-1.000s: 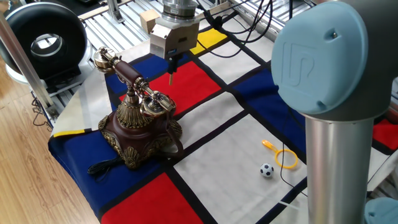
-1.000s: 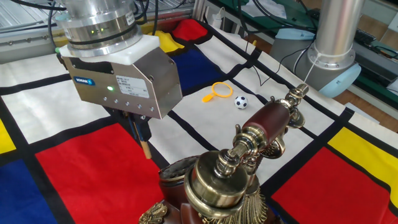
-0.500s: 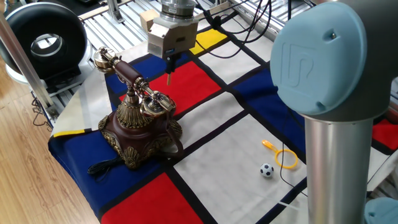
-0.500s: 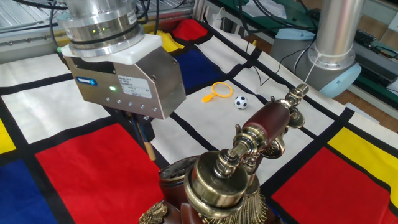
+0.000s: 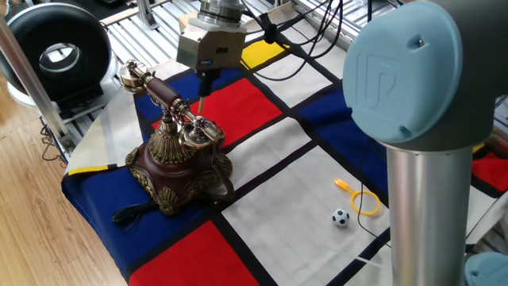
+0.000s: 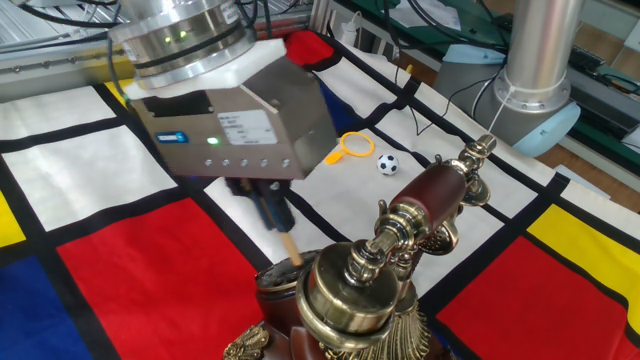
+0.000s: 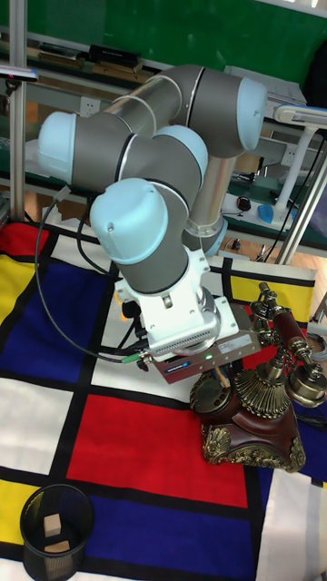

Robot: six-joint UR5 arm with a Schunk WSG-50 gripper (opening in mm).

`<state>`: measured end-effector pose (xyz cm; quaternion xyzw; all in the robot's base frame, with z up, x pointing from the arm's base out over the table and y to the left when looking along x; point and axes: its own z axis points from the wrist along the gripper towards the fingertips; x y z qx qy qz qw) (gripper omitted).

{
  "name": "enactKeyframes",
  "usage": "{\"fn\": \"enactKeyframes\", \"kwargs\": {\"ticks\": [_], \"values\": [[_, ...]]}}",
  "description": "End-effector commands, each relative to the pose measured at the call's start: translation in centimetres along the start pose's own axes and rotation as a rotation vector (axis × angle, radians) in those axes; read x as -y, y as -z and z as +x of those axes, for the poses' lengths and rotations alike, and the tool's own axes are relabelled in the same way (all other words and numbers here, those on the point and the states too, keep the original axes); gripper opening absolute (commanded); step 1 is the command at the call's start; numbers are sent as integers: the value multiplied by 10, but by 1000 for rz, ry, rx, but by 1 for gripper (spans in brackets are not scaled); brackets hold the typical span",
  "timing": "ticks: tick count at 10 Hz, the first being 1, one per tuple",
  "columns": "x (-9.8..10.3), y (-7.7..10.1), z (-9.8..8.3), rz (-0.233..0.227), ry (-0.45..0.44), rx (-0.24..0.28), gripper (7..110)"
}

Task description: Dial a number on an old rotary phone

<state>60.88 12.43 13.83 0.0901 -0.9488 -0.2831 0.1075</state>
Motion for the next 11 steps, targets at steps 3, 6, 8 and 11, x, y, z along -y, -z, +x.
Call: {"fn": "enactKeyframes", "kwargs": {"ticks": [3,6,8,11], "values": [[-20,3,9,-98,-8,-19,7],[-14,7,7,-82,-9,-11,7],[-11,12,7,-90,-1,-13,7],[-10,10,7,-110,14,-11,7]]}}
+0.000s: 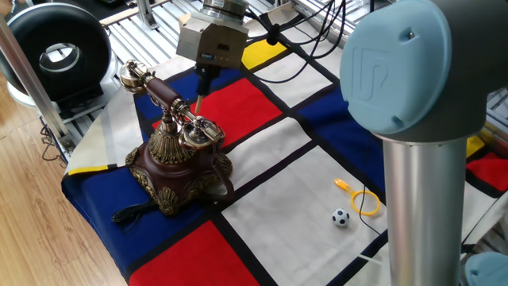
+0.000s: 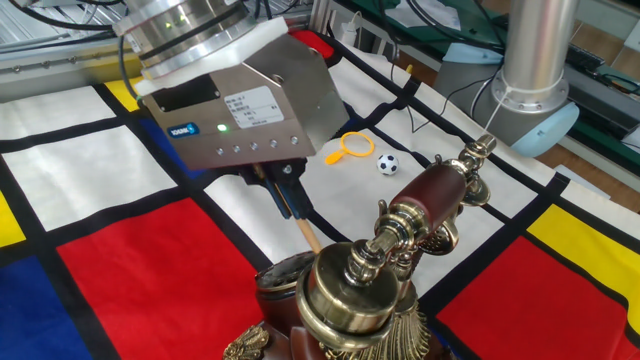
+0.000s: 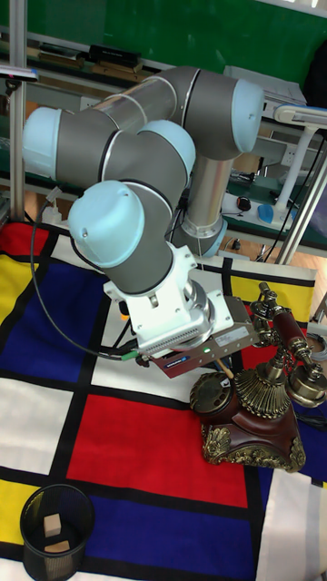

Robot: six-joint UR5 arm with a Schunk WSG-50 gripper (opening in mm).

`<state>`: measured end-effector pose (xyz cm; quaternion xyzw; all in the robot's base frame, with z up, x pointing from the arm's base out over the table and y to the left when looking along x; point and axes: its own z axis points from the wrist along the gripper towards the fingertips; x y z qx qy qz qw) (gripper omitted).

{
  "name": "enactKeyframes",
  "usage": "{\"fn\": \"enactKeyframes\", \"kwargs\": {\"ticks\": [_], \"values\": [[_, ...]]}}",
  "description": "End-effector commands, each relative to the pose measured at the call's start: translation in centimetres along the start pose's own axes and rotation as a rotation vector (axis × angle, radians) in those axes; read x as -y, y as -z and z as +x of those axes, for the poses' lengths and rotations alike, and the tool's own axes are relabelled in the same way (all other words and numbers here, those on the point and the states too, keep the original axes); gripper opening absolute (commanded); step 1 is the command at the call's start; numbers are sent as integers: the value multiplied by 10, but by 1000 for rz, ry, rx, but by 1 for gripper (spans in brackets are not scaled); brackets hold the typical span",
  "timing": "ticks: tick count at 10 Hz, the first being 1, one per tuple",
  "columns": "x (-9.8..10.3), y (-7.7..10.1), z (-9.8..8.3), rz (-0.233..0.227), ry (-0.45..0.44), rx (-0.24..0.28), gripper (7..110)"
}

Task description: Dial a number on an old rotary phone

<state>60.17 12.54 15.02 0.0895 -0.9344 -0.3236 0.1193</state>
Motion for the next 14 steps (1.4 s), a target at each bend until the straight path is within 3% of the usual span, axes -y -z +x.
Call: {"fn": "enactKeyframes", "kwargs": {"ticks": [1,4,5,8,14], "values": [[-1,1,-1,-20,7,6,7],[3,-6,-15,0,-12,67,7],[5,-7,-15,3,-25,70,7],[-1,-6,-15,-45,-41,83,7],[11,-5,-9,-38,-46,83,7]]}}
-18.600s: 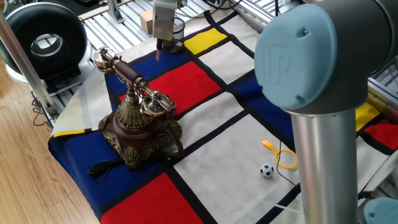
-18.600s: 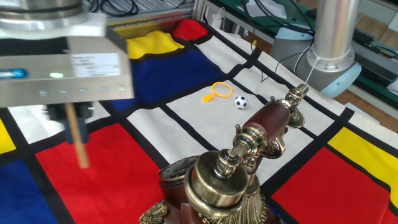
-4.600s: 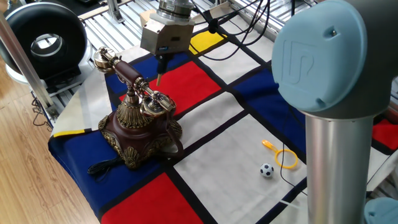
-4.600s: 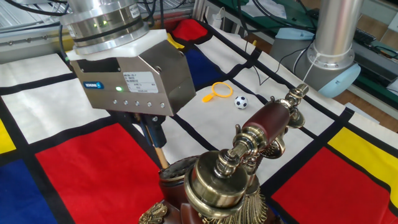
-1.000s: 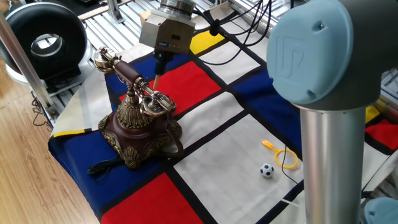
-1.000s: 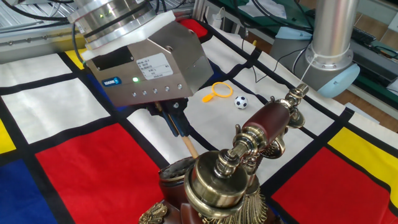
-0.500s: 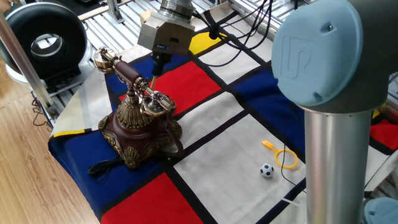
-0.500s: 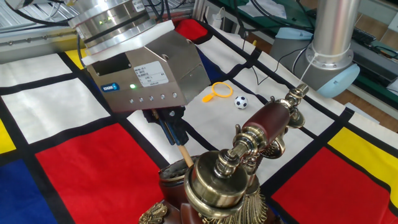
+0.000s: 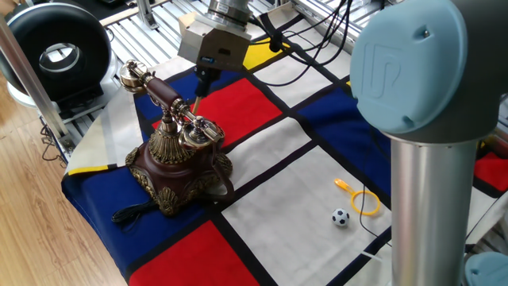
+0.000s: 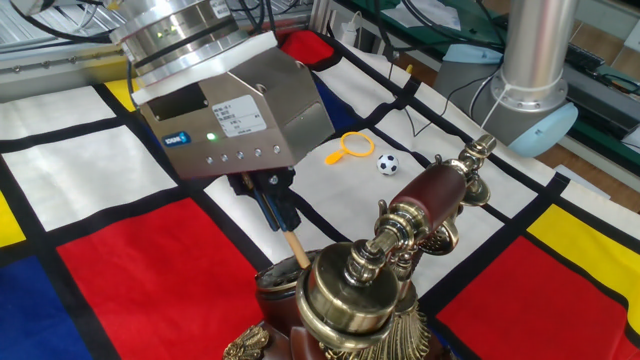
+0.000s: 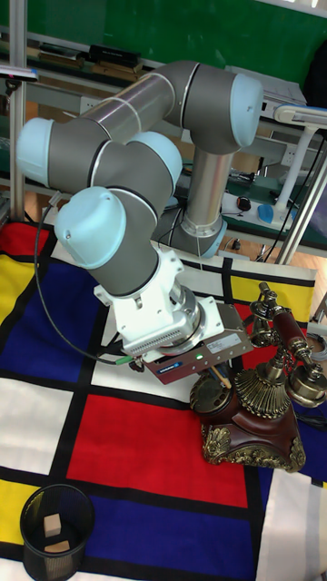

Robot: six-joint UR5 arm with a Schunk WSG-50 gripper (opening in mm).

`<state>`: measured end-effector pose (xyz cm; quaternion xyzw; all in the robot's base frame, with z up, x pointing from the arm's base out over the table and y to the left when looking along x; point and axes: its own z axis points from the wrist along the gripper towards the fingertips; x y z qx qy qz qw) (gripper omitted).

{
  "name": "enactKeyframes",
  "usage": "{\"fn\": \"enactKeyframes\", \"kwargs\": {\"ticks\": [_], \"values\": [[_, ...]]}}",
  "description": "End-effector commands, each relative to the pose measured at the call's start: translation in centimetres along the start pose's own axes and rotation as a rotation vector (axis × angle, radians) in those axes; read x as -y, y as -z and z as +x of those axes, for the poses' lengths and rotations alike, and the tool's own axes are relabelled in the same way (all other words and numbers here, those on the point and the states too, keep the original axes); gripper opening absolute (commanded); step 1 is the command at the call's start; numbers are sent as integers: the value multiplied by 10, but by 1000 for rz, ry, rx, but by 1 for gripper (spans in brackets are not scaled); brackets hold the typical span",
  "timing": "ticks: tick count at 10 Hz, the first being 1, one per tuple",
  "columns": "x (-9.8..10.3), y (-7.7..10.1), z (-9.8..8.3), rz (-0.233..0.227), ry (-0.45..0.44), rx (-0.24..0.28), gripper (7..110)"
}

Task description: Dial a number on an old rotary phone

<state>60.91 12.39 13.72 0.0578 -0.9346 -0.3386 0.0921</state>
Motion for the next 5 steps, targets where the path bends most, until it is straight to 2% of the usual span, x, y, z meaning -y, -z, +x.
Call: {"fn": "enactKeyframes", "kwargs": {"ticks": [1,5], "values": [[3,2,0,-1,-8,10,7],[-1,0,5,-15,-17,-10,7]]}}
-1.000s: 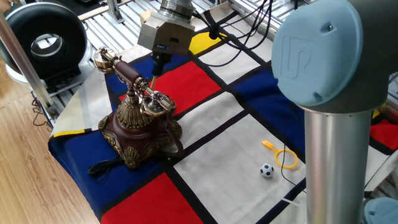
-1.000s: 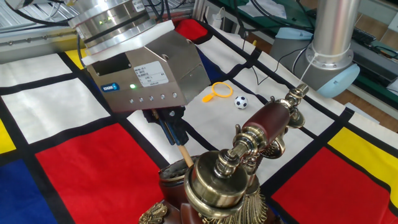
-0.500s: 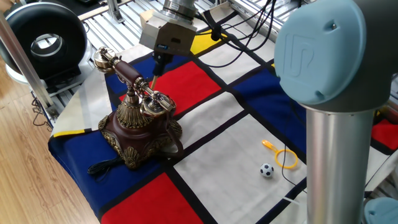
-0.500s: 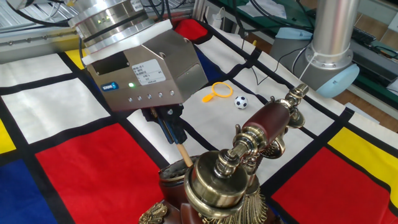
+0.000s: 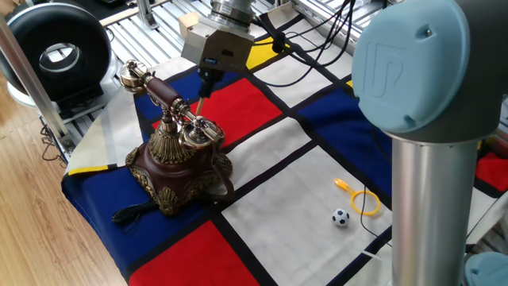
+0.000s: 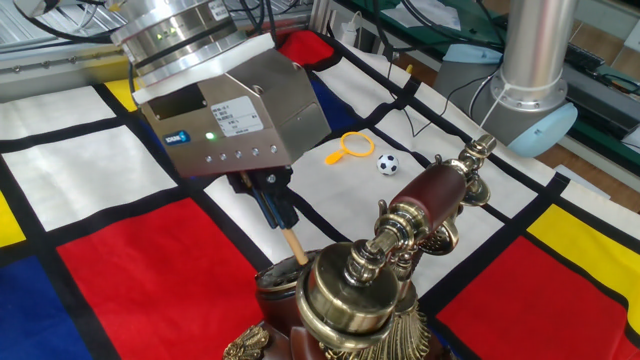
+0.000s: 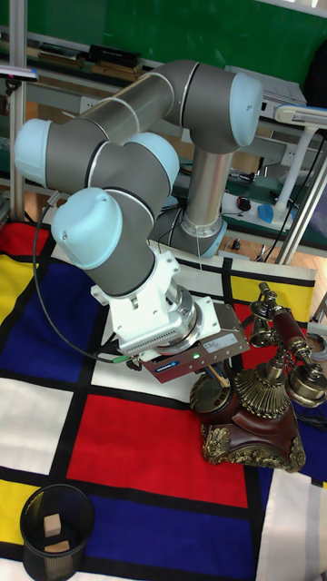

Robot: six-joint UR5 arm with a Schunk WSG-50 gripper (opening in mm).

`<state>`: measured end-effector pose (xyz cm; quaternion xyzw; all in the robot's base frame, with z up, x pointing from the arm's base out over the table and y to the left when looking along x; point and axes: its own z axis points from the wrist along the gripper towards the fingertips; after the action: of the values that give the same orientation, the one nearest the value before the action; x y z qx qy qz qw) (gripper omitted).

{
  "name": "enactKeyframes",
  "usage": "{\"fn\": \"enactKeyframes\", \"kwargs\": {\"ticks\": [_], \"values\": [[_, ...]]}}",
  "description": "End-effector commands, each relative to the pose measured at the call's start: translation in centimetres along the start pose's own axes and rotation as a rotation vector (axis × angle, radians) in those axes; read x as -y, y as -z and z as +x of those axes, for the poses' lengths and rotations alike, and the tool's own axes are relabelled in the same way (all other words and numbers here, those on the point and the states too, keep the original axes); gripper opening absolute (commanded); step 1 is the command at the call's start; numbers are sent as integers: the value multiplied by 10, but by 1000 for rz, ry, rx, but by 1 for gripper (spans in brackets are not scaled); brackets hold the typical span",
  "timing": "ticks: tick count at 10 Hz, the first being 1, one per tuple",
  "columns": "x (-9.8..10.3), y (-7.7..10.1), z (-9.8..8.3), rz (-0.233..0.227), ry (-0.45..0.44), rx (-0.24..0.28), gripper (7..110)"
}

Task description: Dial a number on an old rotary phone

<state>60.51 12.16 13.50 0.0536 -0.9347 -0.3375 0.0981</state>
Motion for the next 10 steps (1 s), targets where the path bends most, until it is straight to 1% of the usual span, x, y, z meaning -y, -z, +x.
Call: {"fn": "enactKeyframes", "kwargs": {"ticks": [1,5,8,10], "values": [[-4,-2,1,-13,-9,-3,7],[3,-10,4,-1,-10,-2,7],[4,-10,5,2,-9,-3,7],[2,-10,8,-6,-14,-14,7]]}}
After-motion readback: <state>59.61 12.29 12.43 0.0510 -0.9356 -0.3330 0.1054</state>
